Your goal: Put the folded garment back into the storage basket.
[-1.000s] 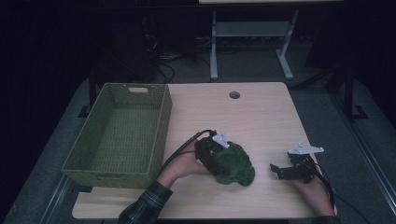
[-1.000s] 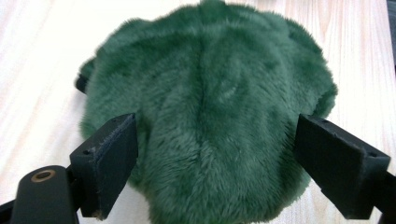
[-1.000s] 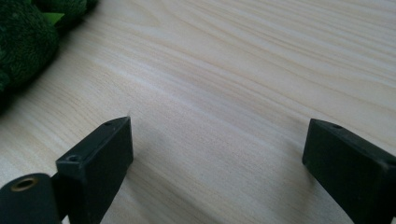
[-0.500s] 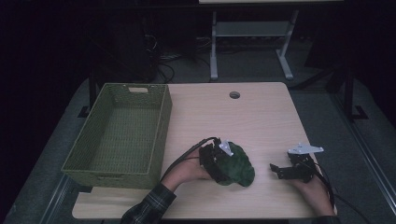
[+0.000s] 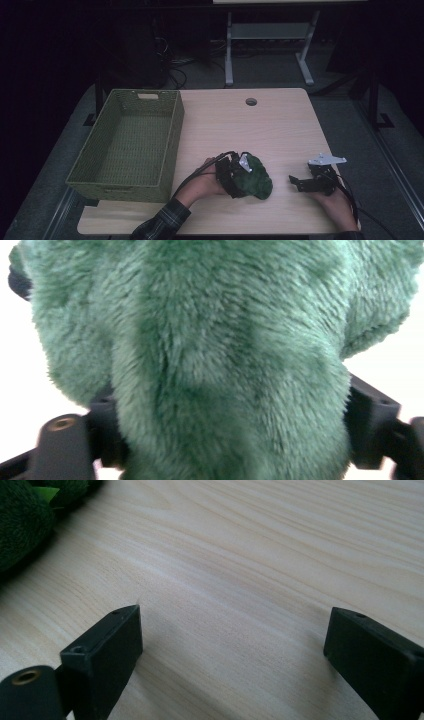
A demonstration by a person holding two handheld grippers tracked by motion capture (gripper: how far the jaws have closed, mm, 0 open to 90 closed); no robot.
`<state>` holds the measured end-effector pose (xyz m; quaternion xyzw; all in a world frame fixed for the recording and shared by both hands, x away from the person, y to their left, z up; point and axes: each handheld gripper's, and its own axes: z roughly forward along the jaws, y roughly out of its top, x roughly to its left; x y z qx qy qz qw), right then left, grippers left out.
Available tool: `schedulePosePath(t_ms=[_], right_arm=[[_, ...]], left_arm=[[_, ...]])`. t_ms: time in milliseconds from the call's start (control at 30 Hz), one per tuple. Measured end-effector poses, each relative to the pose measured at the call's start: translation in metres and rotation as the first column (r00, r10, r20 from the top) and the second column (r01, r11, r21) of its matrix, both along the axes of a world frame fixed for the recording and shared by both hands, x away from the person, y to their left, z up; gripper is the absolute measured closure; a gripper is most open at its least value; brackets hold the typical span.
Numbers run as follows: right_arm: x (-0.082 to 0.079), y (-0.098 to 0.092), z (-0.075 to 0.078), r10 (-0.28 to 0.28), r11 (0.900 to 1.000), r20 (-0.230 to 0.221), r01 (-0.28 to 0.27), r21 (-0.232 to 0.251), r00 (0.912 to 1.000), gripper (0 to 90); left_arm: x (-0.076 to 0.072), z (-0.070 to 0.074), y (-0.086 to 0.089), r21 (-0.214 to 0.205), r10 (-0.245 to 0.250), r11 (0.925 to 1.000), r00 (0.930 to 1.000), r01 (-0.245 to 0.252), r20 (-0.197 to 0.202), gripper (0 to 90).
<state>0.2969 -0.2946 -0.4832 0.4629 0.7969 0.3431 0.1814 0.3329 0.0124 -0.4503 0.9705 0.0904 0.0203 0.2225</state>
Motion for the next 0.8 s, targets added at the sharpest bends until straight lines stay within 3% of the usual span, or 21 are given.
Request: schedulePosePath(t_ms=[67, 100, 333, 600, 800], right_arm=[[0.0, 0.0, 0.0, 0.0, 1.0, 0.0, 0.0, 0.0, 1.0, 8.3], [0.0, 0.0, 0.0, 0.0, 1.0, 0.0, 0.0, 0.0, 1.0, 8.3], [0.0, 0.0, 0.0, 0.0, 1.0, 0.0, 0.0, 0.0, 1.0, 8.3], [0.0, 0.0, 0.0, 0.0, 1.0, 0.0, 0.0, 0.0, 1.0, 8.3], [0.0, 0.0, 0.0, 0.0, 1.0, 0.0, 0.0, 0.0, 1.0, 8.3]], left_arm=[[0.001, 0.002, 0.002, 0.001, 0.002, 1.0, 1.0, -0.002, -0.006, 33.9], [0.001, 0.002, 0.003, -0.003, 0.002, 1.0, 1.0, -0.002, -0.006, 33.9], [0.003, 0.006, 0.005, -0.005, 0.035, 0.9994, 0.9987, -0.035, -0.037, 59.5], [0.009, 0.006, 0.011, -0.044, 0.045, 0.9978, 0.9952, -0.049, -0.087, 62.5], [0.009, 0.012, 0.014, -0.058, 0.053, 0.9966, 0.9941, -0.058, -0.095, 62.5]])
